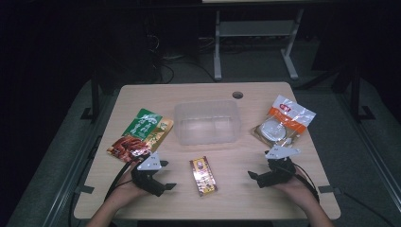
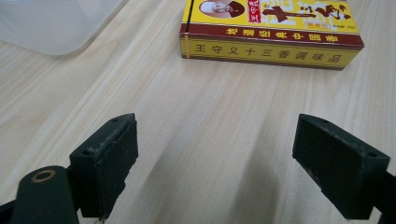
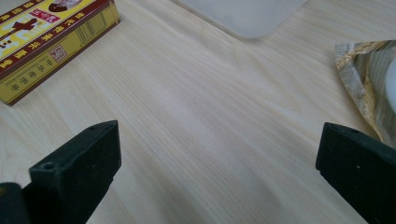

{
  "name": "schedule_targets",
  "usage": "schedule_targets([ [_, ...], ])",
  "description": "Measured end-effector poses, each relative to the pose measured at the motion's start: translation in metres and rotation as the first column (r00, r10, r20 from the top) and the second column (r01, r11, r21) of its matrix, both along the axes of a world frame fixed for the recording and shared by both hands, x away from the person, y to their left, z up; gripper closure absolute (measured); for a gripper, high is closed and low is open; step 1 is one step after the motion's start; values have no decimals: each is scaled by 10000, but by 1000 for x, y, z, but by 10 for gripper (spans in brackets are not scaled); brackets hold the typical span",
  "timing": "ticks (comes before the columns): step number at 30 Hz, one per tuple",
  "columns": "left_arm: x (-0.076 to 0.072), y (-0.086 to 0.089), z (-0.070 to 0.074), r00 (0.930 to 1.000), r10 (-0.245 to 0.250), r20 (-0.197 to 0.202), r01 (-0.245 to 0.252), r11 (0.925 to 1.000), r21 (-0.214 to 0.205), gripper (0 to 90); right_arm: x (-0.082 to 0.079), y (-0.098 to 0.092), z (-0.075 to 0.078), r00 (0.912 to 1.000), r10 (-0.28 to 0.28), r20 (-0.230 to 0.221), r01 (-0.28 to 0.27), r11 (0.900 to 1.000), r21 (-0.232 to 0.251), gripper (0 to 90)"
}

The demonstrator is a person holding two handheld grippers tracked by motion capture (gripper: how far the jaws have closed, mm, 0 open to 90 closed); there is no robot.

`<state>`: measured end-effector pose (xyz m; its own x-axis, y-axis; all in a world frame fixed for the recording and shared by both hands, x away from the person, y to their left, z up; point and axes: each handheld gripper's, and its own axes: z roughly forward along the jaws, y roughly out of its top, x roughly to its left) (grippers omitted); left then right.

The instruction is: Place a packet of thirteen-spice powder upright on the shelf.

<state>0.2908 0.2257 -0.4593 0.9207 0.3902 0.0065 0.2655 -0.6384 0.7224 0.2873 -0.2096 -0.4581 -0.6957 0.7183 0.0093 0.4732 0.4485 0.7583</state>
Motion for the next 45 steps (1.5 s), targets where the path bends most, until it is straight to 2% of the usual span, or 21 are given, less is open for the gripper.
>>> schedule_targets([
  [6, 1, 0, 1, 9999, -19, -169, 17, 9999, -126, 141, 0, 2, 1, 9998, -22, -180, 21, 10000, -51, 2],
  [7, 1, 0, 2, 9998, -6, -200, 3, 9999, -155, 141, -1, 3, 2, 9996, -15, -283, 16, 10000, 39, 42],
  [8, 1, 1, 2, 9998, 10, -190, -13, 9998, -175, 141, -2, 4, 6, 9996, 174, -235, -170, 9997, 174, 120],
  [12, 1, 2, 3, 9995, 158, -269, -163, 9996, -211, 143, -3, 9, 8, 9986, 479, -203, -476, 9987, 166, 173],
  [14, 0, 2, 3, 9994, 185, -290, -191, 9996, -200, 150, -3, 11, 9, 9976, 656, -237, -648, 9974, 310, 202],
  [16, -2, 2, 6, 9995, 116, -297, -123, 9996, -260, 250, -4, 13, 9, 9973, 707, -175, -701, 9969, 344, 192],
  [17, -4, 1, 7, 9997, 56, -218, -62, 9995, -302, 250, -5, 14, 9, 9969, 744, -249, -735, 9967, 354, 187],
  [18, -5, 1, 9, 9999, -24, -169, 18, 9994, -355, 308, -5, 14, 9, 9966, 783, -270, -774, 9964, 338, 183],
  [19, -7, 1, 11, 9997, -150, -185, 143, 9993, -352, 454, -5, 15, 9, 9965, 810, -216, -804, 9964, 278, 176],
  [20, -8, 0, 12, 9996, -232, -186, 225, 9990, -399, 516, -4, 15, 9, 9969, 767, -170, -762, 9966, 320, 168],
  [21, -9, -1, 14, 9994, -243, -248, 231, 9987, -464, 516, -4, 15, 9, 9969, 767, -170, -762, 9966, 320, 168],
  [22, -9, -2, 15, 9991, -284, -319, 268, 9984, -502, 622, -4, 15, 9, 9971, 751, -152, -745, 9967, 333, 167],
  [23, -9, -4, 16, 9986, -295, -449, 269, 9980, -577, 622, -4, 15, 9, 9973, 727, -116, -722, 9968, 346, 167],
  [26, -8, -13, 17, 9943, -657, -835, 597, 9956, -720, 804, -4, 13, 8, 9982, 581, -116, -577, 9976, 371, 167],
  [28, -9, -15, 17, 9929, -781, -898, 723, 9952, -659, 868, -4, 12, 7, 9983, 579, -69, -576, 9977, 353, 167],
  [30, -11, -20, 17, 9907, -957, -970, 905, 9943, -562, 894, -3, 12, 7, 9983, 588, -59, -585, 9974, 417, 167],
  [34, -12, -32, 14, 9864, -1170, -1151, 1103, 9919, -630, 895, -2, 11, 7, 9985, 532, -89, -528, 9978, 406, 167],
  [37, -14, -45, 13, 9832, -1391, -1179, 1316, 9889, -692, 895, -2, 11, 7, 9986, 519, -101, -515, 9978, 411, 167],
  [45, -17, -61, 7, 9774, -1775, -1148, 1733, 9838, -458, 895, -2, 12, 6, 9983, 569, -133, -564, 9978, 343, 167],
])
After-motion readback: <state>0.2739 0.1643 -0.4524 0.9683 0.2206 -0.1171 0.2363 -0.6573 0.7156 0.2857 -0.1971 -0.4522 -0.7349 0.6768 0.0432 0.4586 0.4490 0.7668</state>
